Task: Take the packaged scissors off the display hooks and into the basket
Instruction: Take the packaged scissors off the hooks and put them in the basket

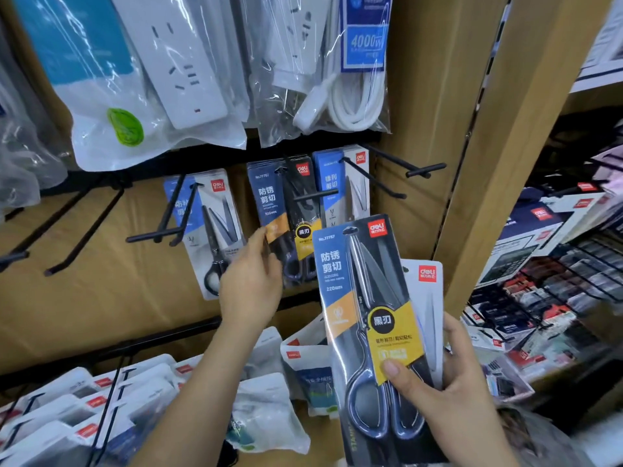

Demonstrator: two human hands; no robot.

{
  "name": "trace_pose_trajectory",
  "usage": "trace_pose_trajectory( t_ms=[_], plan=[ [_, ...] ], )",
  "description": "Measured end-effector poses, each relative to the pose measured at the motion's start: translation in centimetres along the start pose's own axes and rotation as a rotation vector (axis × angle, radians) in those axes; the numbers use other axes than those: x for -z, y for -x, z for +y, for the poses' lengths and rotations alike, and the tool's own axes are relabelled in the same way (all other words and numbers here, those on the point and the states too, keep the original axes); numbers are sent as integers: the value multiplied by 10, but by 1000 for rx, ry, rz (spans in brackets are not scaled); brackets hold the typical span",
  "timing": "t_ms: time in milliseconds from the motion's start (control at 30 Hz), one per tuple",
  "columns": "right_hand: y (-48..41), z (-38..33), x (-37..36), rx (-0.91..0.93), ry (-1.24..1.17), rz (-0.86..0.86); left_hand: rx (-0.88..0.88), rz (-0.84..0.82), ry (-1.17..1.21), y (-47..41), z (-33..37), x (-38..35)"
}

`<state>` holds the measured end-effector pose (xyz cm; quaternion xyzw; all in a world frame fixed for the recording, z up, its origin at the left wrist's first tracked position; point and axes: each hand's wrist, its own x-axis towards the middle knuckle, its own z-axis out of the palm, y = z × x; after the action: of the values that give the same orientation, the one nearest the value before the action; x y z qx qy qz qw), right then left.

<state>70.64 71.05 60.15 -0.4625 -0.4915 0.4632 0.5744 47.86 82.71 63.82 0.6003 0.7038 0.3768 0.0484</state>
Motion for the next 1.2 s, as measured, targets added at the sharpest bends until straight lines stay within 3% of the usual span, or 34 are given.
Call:
trace_pose_trajectory(
  t_ms=[133, 367, 533, 767, 1100, 1200],
  plan=[
    [-2, 1, -8, 3, -35, -10, 273, -285, 762, 58, 33, 18],
    [-2, -2, -19, 22, -83, -10, 347, -281, 947, 86, 37, 17],
    [-6, 4, -13, 96, -54, 45, 332, -203, 1039, 91, 35, 24],
    [-9, 3, 9, 230, 291, 100, 167, -76, 989, 94, 32, 42],
    [0, -1, -4, 131, 292, -38, 160, -73, 866, 79, 40, 41],
    [-1, -2, -5, 14, 368, -150, 89, -60, 812, 72, 42, 41]
  ],
)
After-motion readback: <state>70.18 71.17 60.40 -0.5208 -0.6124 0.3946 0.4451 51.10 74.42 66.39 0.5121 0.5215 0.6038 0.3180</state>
